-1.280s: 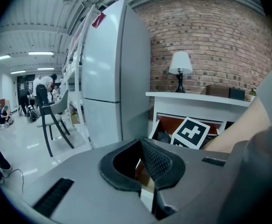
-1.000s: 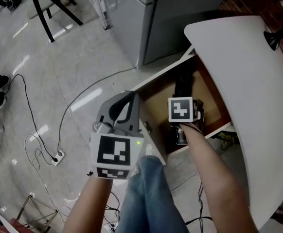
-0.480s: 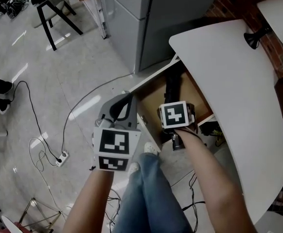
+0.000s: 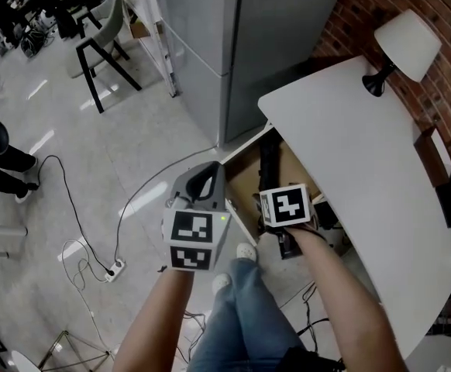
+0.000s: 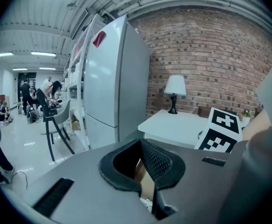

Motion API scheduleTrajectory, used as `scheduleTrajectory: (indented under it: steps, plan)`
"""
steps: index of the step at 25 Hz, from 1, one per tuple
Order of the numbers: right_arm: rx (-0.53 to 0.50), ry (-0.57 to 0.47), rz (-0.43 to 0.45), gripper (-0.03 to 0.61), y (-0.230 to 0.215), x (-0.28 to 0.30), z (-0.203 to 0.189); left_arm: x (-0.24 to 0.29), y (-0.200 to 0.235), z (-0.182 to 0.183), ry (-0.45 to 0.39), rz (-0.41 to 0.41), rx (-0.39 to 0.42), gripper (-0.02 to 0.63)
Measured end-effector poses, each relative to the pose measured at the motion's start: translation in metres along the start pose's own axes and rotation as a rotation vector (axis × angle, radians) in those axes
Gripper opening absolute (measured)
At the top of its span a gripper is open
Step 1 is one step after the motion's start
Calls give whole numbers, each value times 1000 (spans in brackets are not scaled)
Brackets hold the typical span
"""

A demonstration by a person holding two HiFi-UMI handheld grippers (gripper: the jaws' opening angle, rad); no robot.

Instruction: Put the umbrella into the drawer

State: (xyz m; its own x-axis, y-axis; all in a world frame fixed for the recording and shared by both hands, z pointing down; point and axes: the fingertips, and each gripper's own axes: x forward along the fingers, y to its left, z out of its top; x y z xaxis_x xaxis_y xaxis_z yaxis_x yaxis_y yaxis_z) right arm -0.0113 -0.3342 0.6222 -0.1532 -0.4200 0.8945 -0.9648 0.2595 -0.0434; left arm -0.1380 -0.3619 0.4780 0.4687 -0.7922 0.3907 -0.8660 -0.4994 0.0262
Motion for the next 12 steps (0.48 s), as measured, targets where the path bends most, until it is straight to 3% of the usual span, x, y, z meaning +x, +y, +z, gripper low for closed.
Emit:
scheduleTrajectory:
  steps: [4,12]
  plan:
    - [-57,-28,-42,402,-2,-34,7,-17,-1,20,-15,11,-10,2]
    - [-42,-101,-40,371,13,-105,14,-61,-5,43,-13,-1,33,3]
